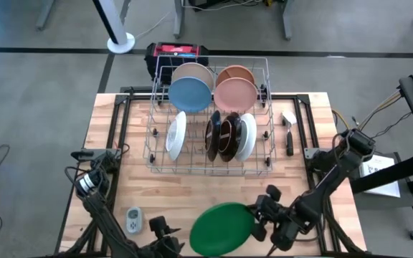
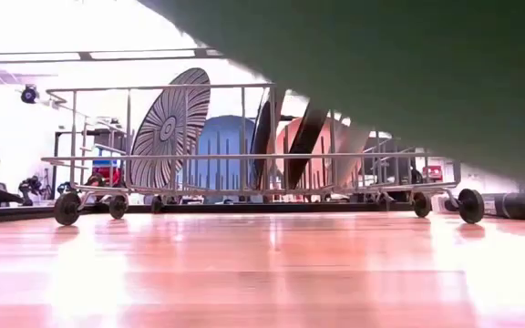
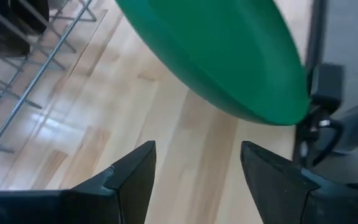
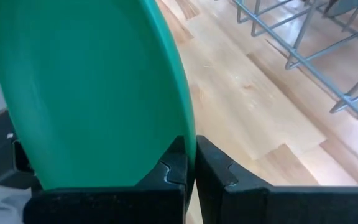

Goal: Sort dishes
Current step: Put the green plate into the dish rack

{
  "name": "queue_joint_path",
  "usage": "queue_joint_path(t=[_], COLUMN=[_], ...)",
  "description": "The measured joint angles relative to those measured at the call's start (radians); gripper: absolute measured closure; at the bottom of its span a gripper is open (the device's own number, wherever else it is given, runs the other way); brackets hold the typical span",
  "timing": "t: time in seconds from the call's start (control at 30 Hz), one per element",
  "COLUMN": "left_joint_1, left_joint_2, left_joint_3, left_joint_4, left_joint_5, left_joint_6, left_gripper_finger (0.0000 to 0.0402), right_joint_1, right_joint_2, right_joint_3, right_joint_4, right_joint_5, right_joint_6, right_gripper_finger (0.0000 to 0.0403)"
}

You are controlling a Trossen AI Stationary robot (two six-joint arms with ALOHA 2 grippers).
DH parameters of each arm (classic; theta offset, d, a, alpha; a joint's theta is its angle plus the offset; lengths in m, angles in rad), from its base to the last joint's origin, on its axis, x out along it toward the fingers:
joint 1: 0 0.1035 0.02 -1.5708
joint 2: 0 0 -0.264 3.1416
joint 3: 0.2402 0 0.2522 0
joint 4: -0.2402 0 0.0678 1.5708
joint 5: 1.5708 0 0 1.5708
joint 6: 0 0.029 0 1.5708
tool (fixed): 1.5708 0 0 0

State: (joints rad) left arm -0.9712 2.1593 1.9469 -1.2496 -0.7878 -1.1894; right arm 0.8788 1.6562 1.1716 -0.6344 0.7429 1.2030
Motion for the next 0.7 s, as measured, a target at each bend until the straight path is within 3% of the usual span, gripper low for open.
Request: queue_joint_path(t=[0.3,0.57,0.7], left_joint_1=[-0.039,-0.096,-0.104], left_joint_2=[0.000,-0.001,-0.002], left_joint_3=[0.135,0.234,0.254], left_joint_4=[-0.028,-0.071,-0.077], left_joint_5=[-0.133,-0.403,-0.446], left_joint_6=[0.138,0.298,0.321], left_gripper_finger=[0.0178,0.0178,0.0178], right_joint_1=[0.034,0.066,0.066], right_joint_2=[0.000,0.000,-0.002], right_joint_3=[0.158,0.277,0.306], right_joint_4=[-0.265,-0.309,-0.316], right_joint_5=[0.013,0.100,0.134], right_joint_6=[-0.024,-0.211,-0.268], right_gripper_finger=[0.0401,0.0401,0.0402])
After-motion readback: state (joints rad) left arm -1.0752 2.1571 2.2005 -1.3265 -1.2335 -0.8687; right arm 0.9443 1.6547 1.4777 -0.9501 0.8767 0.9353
